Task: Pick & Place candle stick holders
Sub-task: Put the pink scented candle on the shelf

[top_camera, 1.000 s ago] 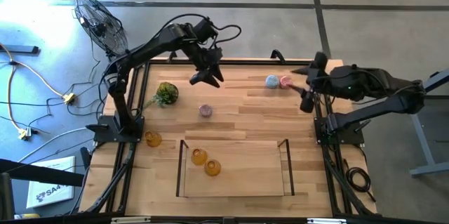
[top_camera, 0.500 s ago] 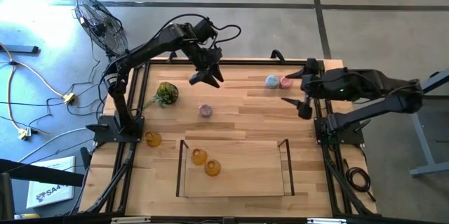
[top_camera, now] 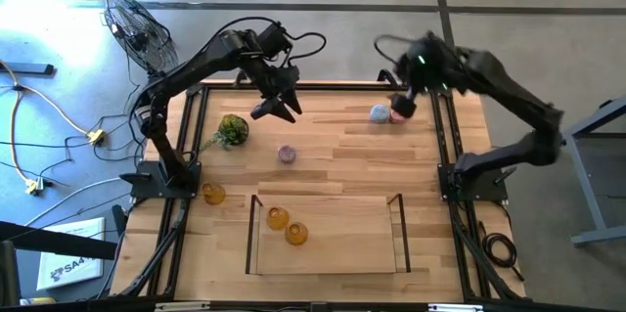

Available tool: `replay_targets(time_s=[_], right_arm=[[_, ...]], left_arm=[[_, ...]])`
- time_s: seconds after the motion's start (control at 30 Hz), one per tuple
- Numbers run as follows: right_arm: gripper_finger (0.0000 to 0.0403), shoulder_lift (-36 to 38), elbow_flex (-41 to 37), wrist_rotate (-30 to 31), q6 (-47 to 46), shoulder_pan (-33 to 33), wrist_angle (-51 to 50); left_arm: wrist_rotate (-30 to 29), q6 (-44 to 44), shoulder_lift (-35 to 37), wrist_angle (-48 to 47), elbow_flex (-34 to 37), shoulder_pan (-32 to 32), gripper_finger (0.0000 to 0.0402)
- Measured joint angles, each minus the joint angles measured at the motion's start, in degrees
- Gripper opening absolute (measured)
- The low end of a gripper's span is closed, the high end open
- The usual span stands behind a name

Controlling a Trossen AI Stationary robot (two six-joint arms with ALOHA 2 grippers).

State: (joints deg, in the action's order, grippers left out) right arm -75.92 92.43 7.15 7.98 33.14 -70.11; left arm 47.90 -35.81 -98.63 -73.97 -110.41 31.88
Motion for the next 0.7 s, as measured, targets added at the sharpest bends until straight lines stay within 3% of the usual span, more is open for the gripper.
replay_targets(time_s=[0.27, 0.43, 0.7], right_arm=[[0.0394, -8.7, -1.4, -3.5, 18.0, 13.3, -14.4], [0.0394, -6.7, -11.4, -9.7, 27.4, 16.0, -4.9], [0.0393, -6.2, -24.8, -5.4, 30.1, 17.6, 7.8]], left_arm=[[2.8, -2.9, -0.1, -2.1, 3.0, 0.0, 0.0172], [3.5, -3.8, -0.1, -0.6, 6.9, 0.0, 0.0172], [3.6, -4.5, -0.1, 0.6, 9.0, 0.0, 0.0172]])
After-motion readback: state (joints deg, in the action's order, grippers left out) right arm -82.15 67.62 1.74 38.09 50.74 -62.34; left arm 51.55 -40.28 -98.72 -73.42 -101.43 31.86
